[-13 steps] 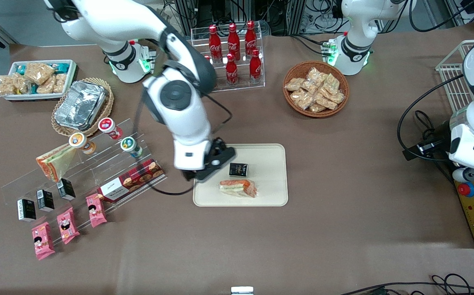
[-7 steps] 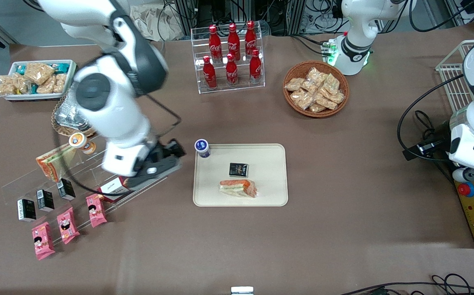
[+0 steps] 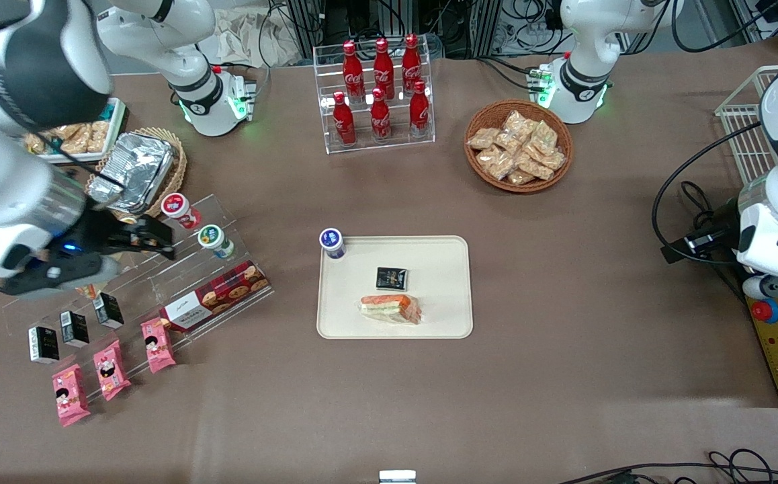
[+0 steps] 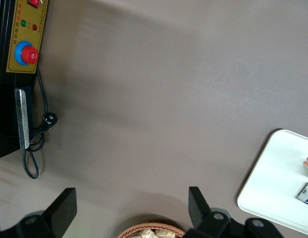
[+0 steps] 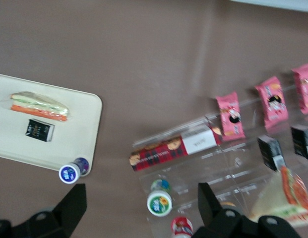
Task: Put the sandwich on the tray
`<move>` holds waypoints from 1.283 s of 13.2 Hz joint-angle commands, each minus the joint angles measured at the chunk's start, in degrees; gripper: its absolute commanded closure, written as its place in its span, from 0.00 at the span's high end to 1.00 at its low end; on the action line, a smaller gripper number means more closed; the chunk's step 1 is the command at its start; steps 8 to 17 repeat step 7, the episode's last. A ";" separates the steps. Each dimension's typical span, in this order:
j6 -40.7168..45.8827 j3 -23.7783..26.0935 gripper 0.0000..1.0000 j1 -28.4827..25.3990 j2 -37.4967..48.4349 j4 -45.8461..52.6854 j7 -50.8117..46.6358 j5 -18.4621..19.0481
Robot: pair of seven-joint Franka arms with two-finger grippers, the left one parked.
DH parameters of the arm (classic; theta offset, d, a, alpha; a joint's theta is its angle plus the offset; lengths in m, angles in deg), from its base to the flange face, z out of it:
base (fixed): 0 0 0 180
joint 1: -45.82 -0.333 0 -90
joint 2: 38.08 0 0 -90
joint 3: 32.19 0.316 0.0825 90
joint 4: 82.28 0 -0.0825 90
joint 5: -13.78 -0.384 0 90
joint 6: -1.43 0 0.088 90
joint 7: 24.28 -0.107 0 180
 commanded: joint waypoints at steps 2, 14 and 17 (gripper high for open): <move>5.13 -5.89 1.00 0.06 2.45 -1.23 -0.81 -0.68; 8.22 -8.28 1.00 1.90 2.54 0.26 -0.55 -0.15; 8.22 -8.28 1.00 1.90 2.54 0.26 -0.55 -0.15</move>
